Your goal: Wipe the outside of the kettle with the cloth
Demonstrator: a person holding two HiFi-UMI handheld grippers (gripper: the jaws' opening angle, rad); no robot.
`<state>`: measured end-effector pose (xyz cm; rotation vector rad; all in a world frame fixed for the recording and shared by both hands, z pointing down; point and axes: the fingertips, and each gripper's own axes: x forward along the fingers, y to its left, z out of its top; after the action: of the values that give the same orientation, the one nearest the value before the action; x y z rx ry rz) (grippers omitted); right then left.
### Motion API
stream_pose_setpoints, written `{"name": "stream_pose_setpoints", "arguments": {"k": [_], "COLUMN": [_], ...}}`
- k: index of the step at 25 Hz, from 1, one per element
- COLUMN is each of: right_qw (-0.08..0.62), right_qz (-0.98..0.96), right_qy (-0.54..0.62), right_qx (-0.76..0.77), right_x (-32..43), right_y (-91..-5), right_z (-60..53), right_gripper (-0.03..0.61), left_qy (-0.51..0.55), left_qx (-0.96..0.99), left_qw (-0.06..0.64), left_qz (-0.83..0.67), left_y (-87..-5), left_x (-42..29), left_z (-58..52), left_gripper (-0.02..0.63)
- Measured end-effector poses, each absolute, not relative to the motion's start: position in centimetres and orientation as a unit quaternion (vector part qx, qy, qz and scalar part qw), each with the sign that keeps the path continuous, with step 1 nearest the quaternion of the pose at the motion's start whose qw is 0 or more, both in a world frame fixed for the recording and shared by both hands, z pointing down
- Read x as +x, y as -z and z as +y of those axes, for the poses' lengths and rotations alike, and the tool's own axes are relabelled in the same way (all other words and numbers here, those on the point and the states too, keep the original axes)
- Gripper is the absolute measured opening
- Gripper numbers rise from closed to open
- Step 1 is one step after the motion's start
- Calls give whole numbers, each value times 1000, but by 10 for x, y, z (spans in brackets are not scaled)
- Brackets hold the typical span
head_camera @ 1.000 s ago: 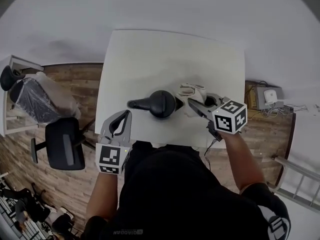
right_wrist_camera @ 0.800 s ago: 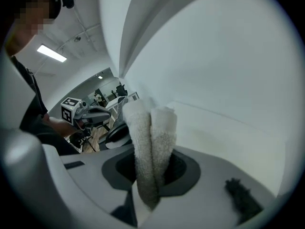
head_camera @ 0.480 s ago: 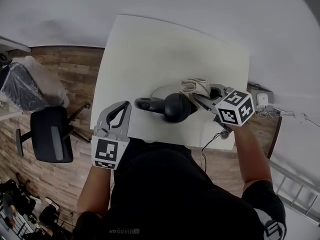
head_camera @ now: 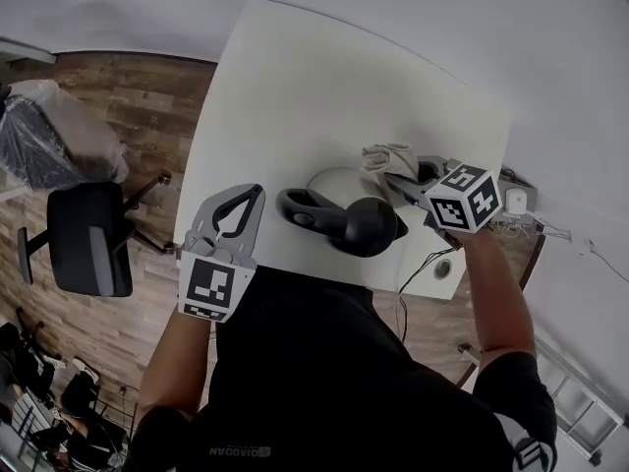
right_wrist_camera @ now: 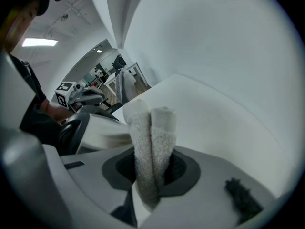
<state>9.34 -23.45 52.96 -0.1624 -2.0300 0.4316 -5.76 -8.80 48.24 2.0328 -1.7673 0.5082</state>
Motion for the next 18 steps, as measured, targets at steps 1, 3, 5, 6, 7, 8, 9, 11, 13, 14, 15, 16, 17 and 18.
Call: {"name": "stream_pose_setpoints", "arguments": {"k": [1,3,5,6,7,8,9,11,13,14,15,16,17,18], "right_qw": [513,527,538,544,550,556,563,579,597,604,610,614,618,622], "right_qz": [-836,-827,-819,-815,-811,-806,-801,-789,-777,-771,-767,-763,-759,-756], "right_qy": [-177,-177,-177,-177,-176,-175,-174,-169,-159,-154,-152,-151,-151,-151], "right_qx": [-73,-83,-91,-94,-98,-102,-106,-116,-125,-129,-132,-134,-136,-138], "right_x": [91,87,83,82,82,80,79,76,74,73,73,73,73,72], "right_y": [-536,-548,-559,-565,-571,-577,-584,-597,-611,-617,-621,-625,-628,-631], "right_z": [-235,-235,-235,-235,-235,-235,-235,-234,-232,-231,-231,-230,-231,-231], "right_gripper": [92,92,92,92,92,92,92,92,92,92,92,92,92,92], "left_qy": [-182,-179,-173,-171,-170,-170,-169,-167,-167,-166,-163,-160,-157,-155], "left_qx": [728,732,738,741,743,744,743,740,743,746,747,747,747,746], "left_qw": [202,207,209,209,210,213,219,233,235,235,236,238,240,244], "left_qz": [-630,-624,-618,-615,-612,-610,-609,-609,-603,-601,-600,-600,-600,-600], "left_y": [-487,-492,-494,-495,-496,-498,-501,-507,-513,-515,-516,-516,-518,-520], "left_x": [-59,-59,-57,-56,-56,-56,-57,-59,-58,-57,-56,-55,-54,-54], "left_z": [-89,-91,-94,-95,-95,-95,-94,-92,-92,-93,-93,-93,-93,-92], "left_gripper": [8,8,8,8,8,8,8,8,8,8,8,8,8,8]}}
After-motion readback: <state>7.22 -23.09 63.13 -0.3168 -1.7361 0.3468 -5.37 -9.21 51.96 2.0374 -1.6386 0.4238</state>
